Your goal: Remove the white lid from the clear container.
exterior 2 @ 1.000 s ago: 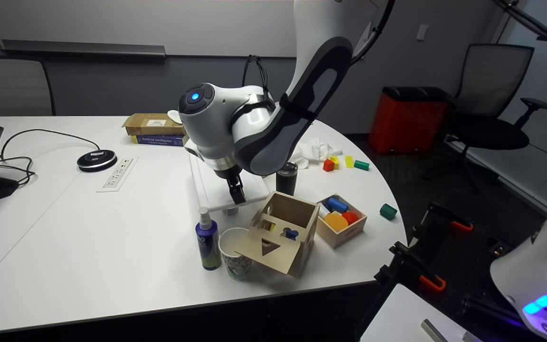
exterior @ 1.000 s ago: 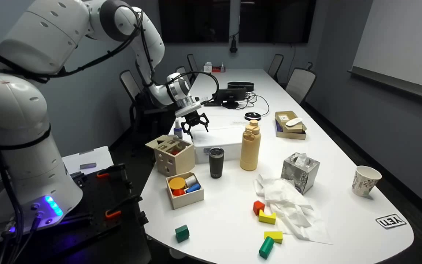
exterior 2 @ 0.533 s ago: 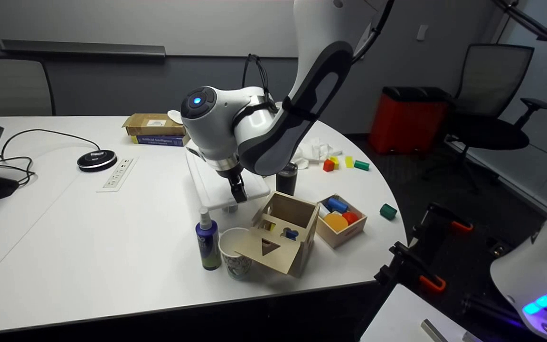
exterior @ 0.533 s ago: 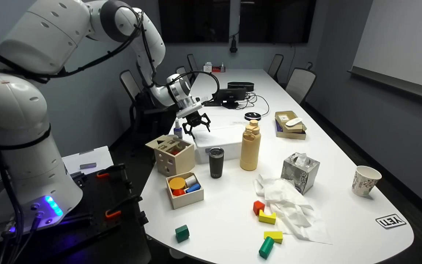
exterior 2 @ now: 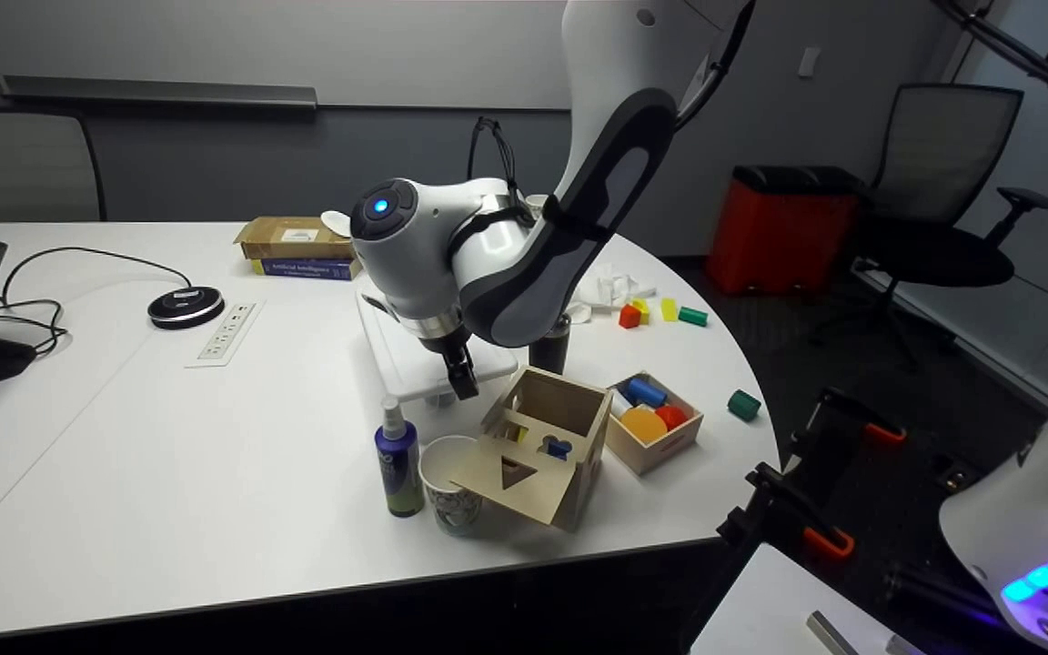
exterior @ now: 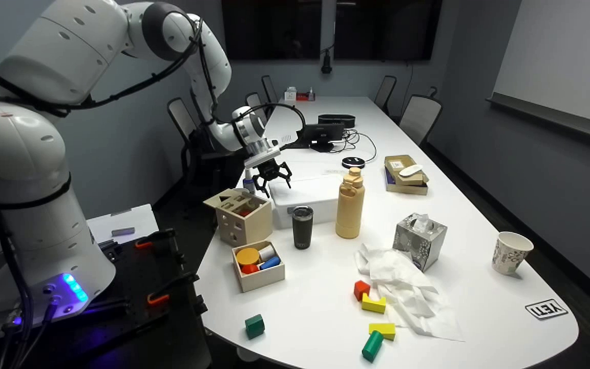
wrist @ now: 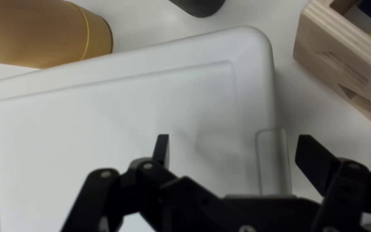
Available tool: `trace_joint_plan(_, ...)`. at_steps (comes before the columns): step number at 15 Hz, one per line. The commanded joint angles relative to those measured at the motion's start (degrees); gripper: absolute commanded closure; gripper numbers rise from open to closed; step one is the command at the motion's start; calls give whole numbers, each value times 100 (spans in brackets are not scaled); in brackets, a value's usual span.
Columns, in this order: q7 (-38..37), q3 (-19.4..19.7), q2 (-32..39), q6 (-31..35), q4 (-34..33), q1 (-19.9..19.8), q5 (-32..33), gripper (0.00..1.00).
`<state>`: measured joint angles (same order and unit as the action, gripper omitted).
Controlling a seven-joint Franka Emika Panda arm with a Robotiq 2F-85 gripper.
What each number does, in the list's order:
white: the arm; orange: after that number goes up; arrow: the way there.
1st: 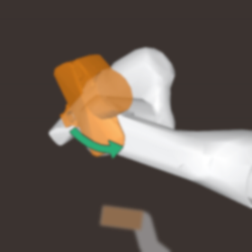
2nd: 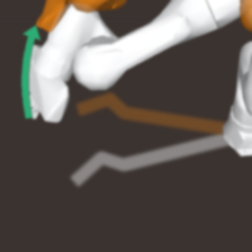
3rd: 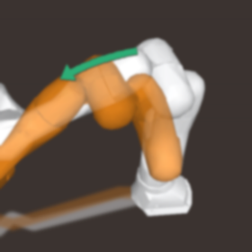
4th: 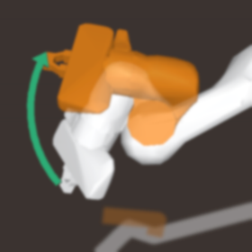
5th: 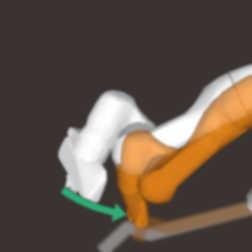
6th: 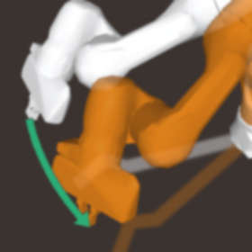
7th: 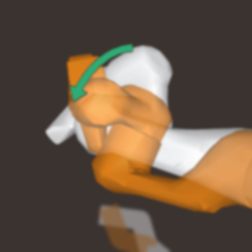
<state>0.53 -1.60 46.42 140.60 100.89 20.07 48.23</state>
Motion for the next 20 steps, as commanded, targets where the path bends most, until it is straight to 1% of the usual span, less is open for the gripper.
trace_joint_plan(1, -162, 9, 39, -17, 84, -2, 84, 0)
trace_joint_plan(7, -544, 160, 51, 138, -54, 82, 360, 0)
trace_joint_plan(13, -920, 155, 16, 184, -72, 53, 668, 0)
trace_joint_plan(20, -993, 117, -66, 215, -143, 9, 668, 0)
